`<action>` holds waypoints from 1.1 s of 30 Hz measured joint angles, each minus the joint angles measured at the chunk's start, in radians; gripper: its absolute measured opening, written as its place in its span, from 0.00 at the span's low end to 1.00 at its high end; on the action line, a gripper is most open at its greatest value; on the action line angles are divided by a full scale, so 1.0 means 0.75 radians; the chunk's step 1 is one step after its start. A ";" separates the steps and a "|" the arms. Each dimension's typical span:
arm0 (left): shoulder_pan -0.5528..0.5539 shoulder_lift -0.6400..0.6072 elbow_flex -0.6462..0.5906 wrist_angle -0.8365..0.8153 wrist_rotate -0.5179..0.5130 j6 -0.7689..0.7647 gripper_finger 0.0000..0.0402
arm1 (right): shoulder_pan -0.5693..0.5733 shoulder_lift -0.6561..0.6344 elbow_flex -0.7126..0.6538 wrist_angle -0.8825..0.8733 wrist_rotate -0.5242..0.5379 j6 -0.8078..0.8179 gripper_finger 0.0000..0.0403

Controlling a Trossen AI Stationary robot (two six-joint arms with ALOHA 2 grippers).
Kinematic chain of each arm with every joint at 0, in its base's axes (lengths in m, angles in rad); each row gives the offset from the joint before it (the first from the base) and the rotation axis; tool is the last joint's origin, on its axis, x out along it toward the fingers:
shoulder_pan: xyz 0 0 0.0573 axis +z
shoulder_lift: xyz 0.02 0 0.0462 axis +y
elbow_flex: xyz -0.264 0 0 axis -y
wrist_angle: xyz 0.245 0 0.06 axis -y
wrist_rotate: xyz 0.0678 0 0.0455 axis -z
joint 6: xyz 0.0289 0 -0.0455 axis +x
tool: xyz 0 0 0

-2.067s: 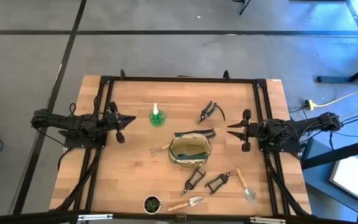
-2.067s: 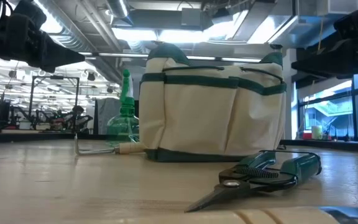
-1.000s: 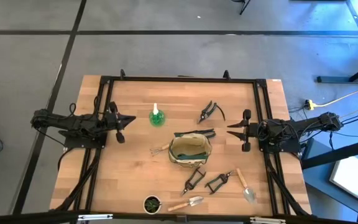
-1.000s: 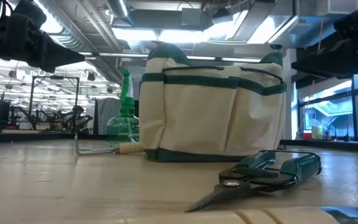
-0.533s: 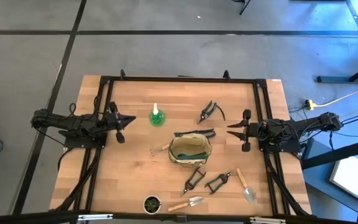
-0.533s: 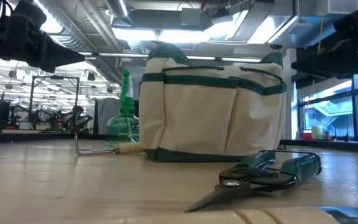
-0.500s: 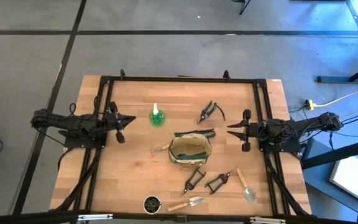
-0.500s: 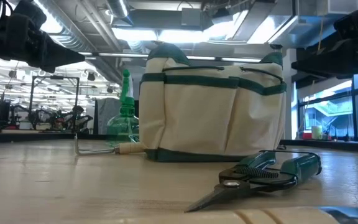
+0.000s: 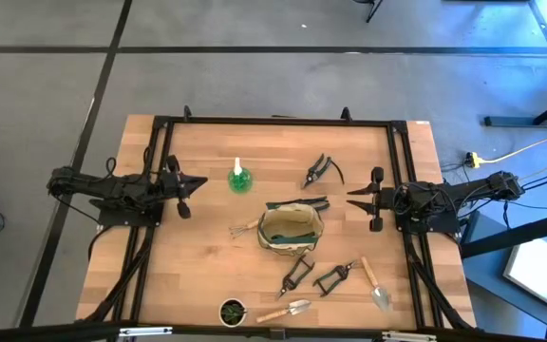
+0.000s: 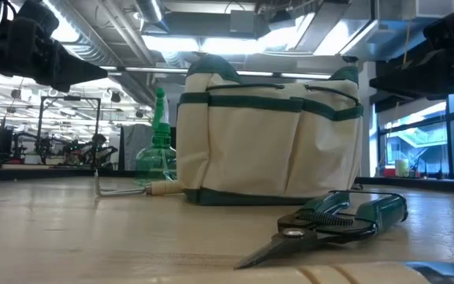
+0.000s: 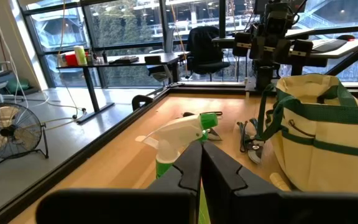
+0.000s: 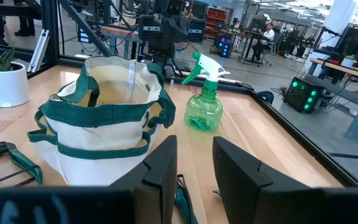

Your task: Pick & Place Garden tools in Gardening bag

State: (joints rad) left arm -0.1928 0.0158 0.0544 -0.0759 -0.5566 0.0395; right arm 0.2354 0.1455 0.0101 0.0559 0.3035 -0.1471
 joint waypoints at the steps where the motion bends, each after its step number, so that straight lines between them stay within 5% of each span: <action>1: 0.000 0.000 0.000 0.000 0.000 0.000 0.01 | 0.000 0.000 0.000 0.000 0.000 0.000 0.26; 24: 0.000 0.000 0.000 0.004 0.000 0.000 0.01 | 0.000 0.000 0.000 0.000 0.000 0.000 0.26; 29: 0.000 -0.001 -0.006 0.184 0.017 -0.057 0.01 | 0.000 0.000 0.000 0.000 0.000 0.000 0.26; 33: 0.000 0.001 -0.005 0.375 0.159 -0.212 0.01 | 0.000 0.000 0.000 0.018 0.004 -0.147 0.26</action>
State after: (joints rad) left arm -0.1925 0.0168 0.0503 0.2052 -0.4371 -0.1192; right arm 0.2352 0.1455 0.0101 0.0691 0.3061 -0.2572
